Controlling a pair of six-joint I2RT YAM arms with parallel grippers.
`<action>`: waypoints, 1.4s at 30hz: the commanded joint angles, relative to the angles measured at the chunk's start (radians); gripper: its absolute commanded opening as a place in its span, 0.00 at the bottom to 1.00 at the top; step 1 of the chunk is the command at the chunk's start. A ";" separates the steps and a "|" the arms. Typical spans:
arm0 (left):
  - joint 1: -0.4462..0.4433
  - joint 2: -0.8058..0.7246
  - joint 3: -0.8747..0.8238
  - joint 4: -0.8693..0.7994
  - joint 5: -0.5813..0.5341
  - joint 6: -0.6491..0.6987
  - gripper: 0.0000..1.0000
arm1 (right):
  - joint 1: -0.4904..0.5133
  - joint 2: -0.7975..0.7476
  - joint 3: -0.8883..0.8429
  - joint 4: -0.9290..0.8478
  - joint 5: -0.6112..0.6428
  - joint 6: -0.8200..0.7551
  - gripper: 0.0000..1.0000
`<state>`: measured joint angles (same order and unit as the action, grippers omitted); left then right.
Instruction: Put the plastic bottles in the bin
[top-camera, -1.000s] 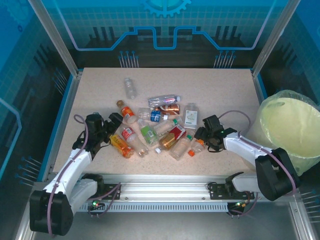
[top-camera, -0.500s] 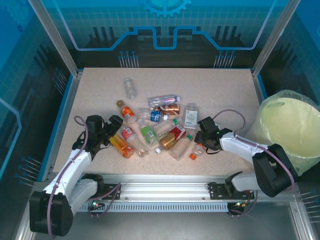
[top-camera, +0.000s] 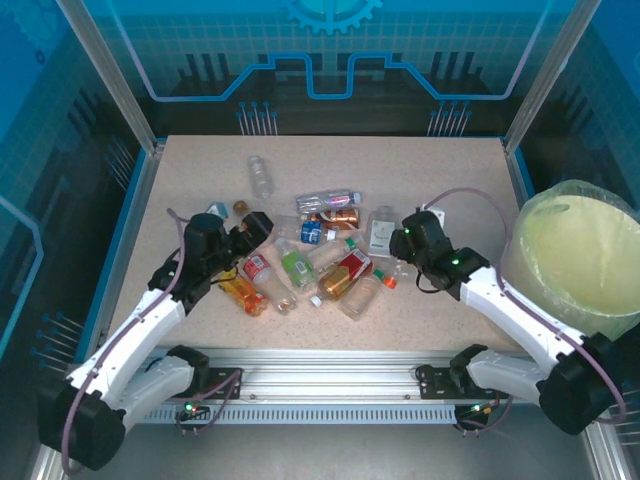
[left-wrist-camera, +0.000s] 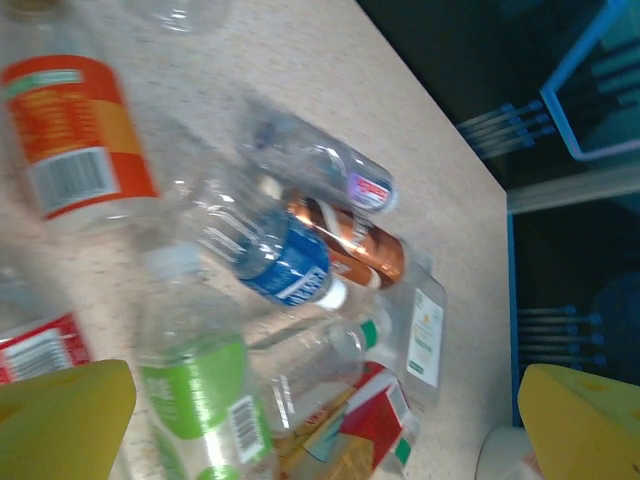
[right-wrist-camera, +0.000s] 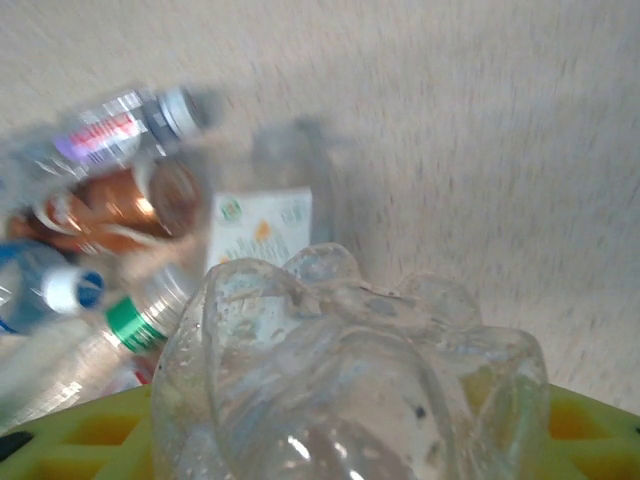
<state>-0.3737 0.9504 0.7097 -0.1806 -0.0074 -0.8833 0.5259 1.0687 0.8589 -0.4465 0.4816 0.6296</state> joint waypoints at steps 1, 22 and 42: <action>-0.059 0.050 0.045 0.067 -0.052 0.052 0.99 | 0.017 -0.039 0.132 0.005 0.080 -0.177 0.40; -0.085 0.145 0.108 0.012 -0.137 0.059 0.99 | -0.422 -0.134 0.587 -0.079 0.345 -0.626 0.39; -0.044 0.099 0.078 -0.115 -0.209 0.033 0.99 | -1.065 -0.195 0.174 -0.222 -0.129 -0.258 0.42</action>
<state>-0.4374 1.0901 0.8108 -0.2462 -0.1909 -0.8177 -0.5270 0.8902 1.0512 -0.6815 0.4789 0.2939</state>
